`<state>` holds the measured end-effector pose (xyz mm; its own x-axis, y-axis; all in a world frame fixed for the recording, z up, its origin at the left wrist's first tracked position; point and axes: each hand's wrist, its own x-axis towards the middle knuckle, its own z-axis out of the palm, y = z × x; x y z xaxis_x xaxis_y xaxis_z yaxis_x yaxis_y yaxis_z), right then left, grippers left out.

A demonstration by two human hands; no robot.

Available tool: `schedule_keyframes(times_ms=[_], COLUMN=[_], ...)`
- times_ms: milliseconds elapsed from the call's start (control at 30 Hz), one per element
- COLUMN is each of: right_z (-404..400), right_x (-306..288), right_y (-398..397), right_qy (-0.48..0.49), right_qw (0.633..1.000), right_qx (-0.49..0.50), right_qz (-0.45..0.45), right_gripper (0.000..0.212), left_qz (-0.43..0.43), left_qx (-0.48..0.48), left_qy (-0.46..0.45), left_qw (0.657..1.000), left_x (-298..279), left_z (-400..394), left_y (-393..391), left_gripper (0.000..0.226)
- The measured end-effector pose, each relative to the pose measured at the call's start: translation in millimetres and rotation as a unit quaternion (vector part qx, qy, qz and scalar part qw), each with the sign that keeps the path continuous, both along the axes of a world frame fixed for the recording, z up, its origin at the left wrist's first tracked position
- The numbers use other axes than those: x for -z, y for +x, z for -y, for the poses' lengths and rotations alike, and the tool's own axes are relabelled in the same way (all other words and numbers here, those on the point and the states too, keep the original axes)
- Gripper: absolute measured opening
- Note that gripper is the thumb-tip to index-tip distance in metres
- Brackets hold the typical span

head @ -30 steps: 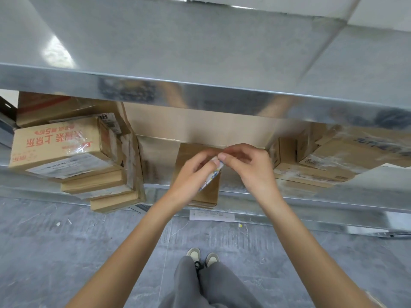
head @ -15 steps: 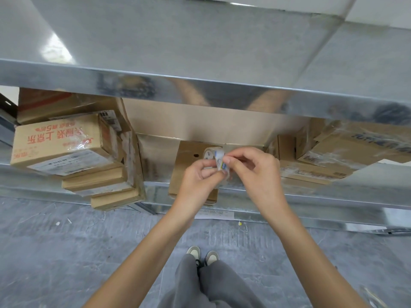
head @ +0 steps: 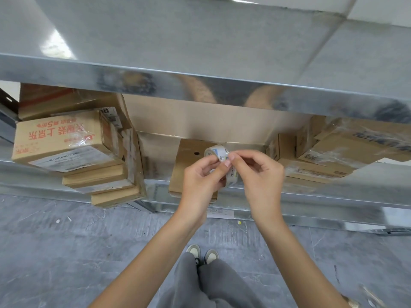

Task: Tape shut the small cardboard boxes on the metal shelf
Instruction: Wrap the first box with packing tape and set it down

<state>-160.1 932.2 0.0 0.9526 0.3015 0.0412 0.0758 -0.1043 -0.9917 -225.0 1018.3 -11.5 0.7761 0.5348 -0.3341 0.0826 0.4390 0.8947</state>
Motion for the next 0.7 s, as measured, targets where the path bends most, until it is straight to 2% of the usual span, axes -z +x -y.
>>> schedule_keyframes(times_ms=[100, 167, 333, 500, 633, 700], right_z=[-3, -5, -7, -16, -18, -16], right_x=[1, 1, 2, 9, 18, 36], right_y=[3, 4, 12, 18, 28, 26], right_qy=[0.031, 0.059, 0.131, 0.088, 0.079, 0.028], right_qw=[0.998, 0.993, 0.968, 0.963, 0.969, 0.981], right_qx=[0.011, 0.018, 0.015, -0.039, -0.03, 0.023], right_qz=[-0.058, -0.101, -0.214, -0.253, -0.231, -0.191], right_gripper=[0.006, 0.009, 0.031, 0.038, 0.037, 0.045], left_qz=[-0.021, -0.016, 0.012, -0.011, 0.008, -0.046], left_qx=[-0.031, -0.038, -0.042, -0.05, -0.039, -0.069], left_qy=[-0.013, -0.018, 0.0, 0.033, 0.208, 0.354], left_qw=[0.999, 0.999, 0.999, 0.998, 0.977, 0.931], left_x=[3, 5, 6, 9, 7, 12], left_z=[0, 1, -1, -10, -43, -74], left_y=[0, 0, 0, -3, 2, 9], left_gripper=[0.022, 0.018, 0.015, 0.02, 0.021, 0.018])
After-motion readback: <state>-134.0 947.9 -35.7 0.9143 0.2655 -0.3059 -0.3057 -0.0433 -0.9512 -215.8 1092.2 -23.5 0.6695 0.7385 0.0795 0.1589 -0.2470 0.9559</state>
